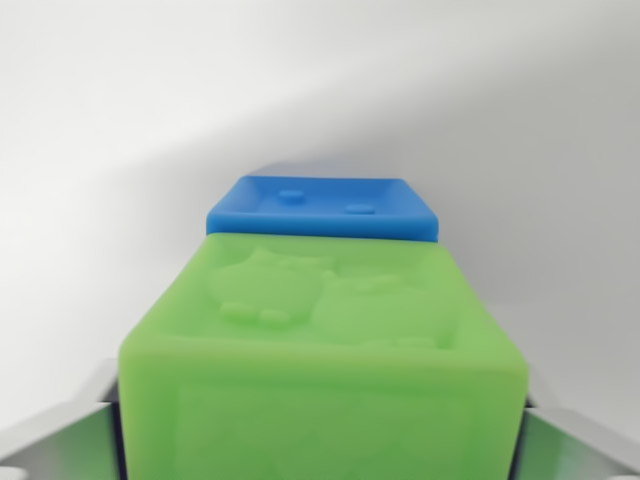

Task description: Stack cube

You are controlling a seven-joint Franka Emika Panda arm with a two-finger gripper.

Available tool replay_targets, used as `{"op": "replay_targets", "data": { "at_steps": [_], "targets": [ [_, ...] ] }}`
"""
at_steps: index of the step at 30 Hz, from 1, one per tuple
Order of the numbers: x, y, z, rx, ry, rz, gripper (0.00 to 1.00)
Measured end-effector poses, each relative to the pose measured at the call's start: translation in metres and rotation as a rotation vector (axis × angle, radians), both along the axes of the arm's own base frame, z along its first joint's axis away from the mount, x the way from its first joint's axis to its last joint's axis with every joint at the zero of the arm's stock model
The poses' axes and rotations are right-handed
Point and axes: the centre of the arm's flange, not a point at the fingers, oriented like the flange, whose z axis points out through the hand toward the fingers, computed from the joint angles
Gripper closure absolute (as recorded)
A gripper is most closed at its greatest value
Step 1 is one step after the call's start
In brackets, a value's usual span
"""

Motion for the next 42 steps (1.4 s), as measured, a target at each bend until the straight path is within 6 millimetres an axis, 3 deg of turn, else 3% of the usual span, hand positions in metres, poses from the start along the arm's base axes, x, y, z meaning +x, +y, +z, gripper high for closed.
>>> {"op": "replay_targets", "data": {
  "at_steps": [26,42],
  "targets": [
    [0.000,0.000,0.001,-0.001,0.000,0.000,0.00],
    [0.001,0.000,0.033,-0.001,-0.004,0.002,0.00]
  ]
}}
